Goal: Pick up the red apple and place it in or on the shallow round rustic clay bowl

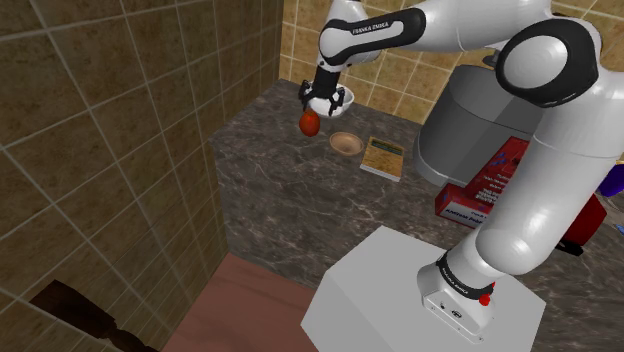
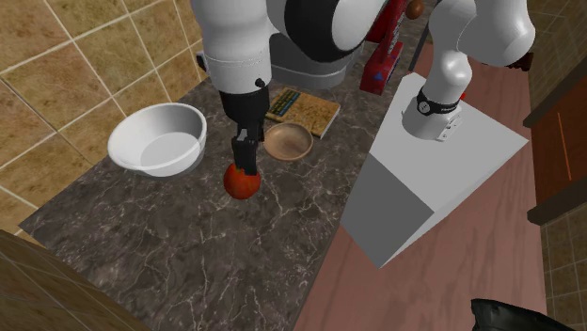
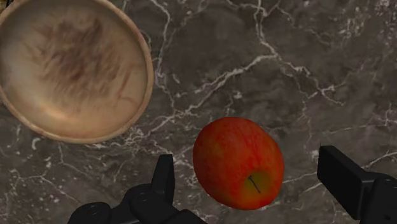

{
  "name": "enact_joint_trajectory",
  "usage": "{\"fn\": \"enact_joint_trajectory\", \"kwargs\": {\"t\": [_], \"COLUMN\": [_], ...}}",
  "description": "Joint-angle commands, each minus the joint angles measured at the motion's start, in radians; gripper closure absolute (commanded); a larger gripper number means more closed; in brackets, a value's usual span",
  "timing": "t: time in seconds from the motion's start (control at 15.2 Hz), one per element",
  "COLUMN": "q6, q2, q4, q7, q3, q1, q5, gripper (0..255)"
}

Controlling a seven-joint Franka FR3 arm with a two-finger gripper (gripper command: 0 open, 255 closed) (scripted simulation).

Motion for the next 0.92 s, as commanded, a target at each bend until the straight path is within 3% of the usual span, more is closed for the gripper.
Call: {"fn": "enact_joint_trajectory", "kwargs": {"t": [0.0, 0.46, 0.86], "q6": [-0.007, 0.071, 0.077], "q2": [0.062, 0.102, 0.105], "q4": [0.076, 0.038, 0.035], "q7": [0.032, 0.032, 0.032], "q3": [-0.007, -0.007, -0.007], "q1": [0.004, 0.007, 0.007], "q5": [-0.009, -0.01, -0.01], "gripper": [0, 0, 0]}}
